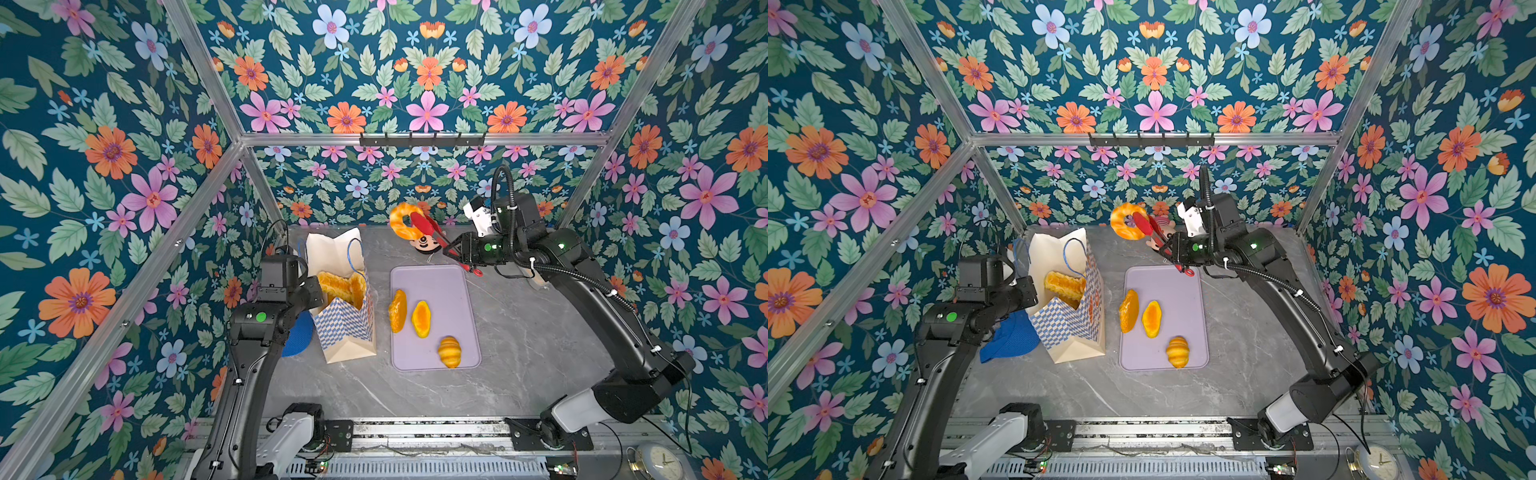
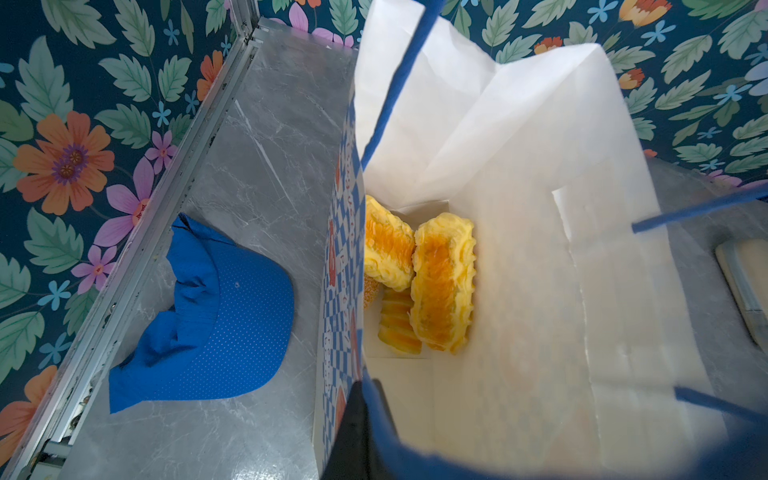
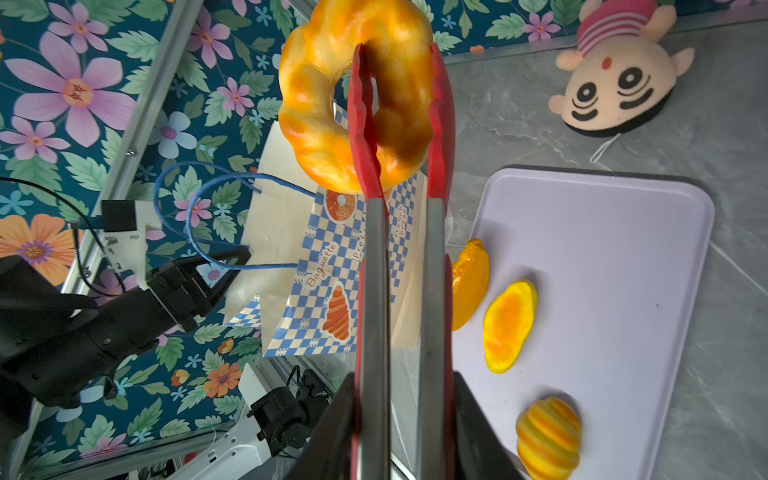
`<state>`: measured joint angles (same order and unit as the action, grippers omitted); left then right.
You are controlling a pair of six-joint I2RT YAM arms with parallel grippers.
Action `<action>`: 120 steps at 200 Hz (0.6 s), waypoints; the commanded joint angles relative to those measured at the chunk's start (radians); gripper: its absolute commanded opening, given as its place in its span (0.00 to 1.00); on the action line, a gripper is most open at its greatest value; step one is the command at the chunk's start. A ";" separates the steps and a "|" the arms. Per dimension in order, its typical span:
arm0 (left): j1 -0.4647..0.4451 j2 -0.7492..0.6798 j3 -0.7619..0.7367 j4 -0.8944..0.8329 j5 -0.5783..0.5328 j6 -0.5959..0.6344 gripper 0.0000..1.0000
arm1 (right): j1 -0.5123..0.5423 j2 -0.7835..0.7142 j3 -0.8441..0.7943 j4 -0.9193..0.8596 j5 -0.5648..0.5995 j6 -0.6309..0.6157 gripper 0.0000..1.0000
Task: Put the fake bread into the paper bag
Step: 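Lift the ring donut and carry it over the bag held by the left gripper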
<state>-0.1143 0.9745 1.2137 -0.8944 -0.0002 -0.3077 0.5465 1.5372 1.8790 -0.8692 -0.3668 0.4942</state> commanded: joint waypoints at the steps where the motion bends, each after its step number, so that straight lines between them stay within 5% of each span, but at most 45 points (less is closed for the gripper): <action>1: 0.001 0.001 -0.003 -0.006 0.000 0.000 0.06 | 0.017 0.029 0.060 0.033 -0.017 0.006 0.34; 120: 0.001 0.001 0.000 -0.001 0.009 -0.001 0.07 | 0.095 0.379 0.550 -0.030 -0.092 0.009 0.33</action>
<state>-0.1143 0.9791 1.2129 -0.8928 0.0040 -0.3084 0.6334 1.8568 2.3398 -0.8883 -0.4129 0.4980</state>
